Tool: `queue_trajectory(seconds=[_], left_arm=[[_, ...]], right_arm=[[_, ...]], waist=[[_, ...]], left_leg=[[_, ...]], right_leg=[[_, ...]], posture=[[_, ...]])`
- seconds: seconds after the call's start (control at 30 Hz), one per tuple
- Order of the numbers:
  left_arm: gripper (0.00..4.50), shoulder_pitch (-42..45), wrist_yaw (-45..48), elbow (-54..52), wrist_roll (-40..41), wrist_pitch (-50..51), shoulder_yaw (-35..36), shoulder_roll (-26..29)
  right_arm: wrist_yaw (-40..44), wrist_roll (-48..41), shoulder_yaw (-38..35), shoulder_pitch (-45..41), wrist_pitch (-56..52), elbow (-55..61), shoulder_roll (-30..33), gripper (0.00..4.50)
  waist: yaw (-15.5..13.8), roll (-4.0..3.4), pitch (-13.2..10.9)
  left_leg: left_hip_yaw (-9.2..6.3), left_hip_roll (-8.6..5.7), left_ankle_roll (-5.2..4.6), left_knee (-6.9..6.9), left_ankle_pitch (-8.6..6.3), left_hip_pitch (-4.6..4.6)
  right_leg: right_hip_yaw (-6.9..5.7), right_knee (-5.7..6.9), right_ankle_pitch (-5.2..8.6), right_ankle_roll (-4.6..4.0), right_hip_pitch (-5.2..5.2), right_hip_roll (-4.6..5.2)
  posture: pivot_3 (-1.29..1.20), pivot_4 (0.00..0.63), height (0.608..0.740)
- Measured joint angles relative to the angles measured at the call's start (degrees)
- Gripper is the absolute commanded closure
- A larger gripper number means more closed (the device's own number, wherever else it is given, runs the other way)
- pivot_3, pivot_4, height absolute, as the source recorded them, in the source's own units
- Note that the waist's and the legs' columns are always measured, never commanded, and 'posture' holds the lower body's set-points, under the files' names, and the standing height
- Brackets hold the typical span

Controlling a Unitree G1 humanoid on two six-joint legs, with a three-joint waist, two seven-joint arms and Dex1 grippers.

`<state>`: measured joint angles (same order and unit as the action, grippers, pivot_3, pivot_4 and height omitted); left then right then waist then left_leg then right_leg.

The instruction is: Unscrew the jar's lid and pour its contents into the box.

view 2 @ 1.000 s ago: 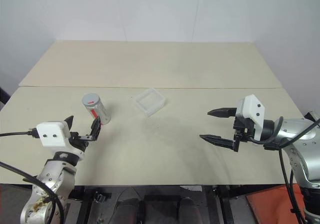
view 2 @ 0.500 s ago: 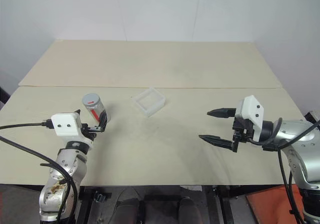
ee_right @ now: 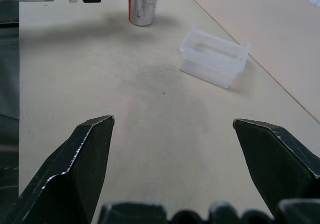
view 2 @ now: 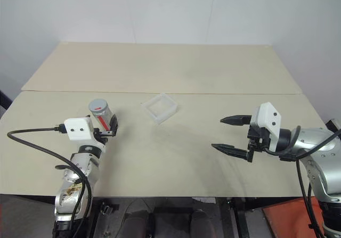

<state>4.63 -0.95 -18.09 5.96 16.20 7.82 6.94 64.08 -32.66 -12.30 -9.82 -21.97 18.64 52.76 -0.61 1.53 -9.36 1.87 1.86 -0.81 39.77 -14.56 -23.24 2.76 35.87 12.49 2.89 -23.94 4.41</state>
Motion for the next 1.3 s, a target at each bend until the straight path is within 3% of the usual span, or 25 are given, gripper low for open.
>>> queue_trajectory(seconds=[0.9,1.0,1.2,1.3], left_arm=[[0.03,10.40,-2.40,16.89,-4.20,-7.86,-0.25,-0.10],[0.60,10.80,-2.37,16.90,-4.39,-8.77,-0.31,-0.06],[2.41,10.83,-2.21,16.89,-4.88,-9.95,-0.51,-0.07],[2.44,10.82,-2.12,16.90,-4.89,-9.96,-0.50,-0.06]], right_arm=[[-2.09,-0.25,-0.18,2.30,-0.03,2.85,-0.75,0.00],[-2.27,-0.35,-0.35,2.51,-0.04,3.33,-0.75,0.00],[-2.34,-0.99,-0.54,3.04,-0.07,3.47,-0.75,0.00],[-2.46,-1.33,-0.54,3.05,-0.07,3.50,-0.75,0.00]], waist=[[-0.03,0.00,0.00],[-0.03,0.01,0.00],[-0.03,0.01,0.00],[-0.03,0.01,0.00]], left_leg=[[-0.01,-0.01,0.00,0.01,0.00,-0.02],[0.00,-0.01,0.00,0.01,0.00,-0.03],[-0.01,-0.01,0.00,0.01,0.00,-0.02],[-0.01,-0.01,0.00,0.01,0.00,-0.02]], right_leg=[[0.00,0.00,-0.02,0.04,-0.01,0.01],[0.00,-0.01,-0.02,0.04,-0.01,0.01],[0.00,0.00,-0.02,0.04,0.00,0.01],[0.00,0.00,-0.02,0.04,-0.01,0.01]], posture=[[0.00,0.150,0.740],[0.00,0.150,0.740],[0.00,0.150,0.740],[0.00,0.150,0.740]])
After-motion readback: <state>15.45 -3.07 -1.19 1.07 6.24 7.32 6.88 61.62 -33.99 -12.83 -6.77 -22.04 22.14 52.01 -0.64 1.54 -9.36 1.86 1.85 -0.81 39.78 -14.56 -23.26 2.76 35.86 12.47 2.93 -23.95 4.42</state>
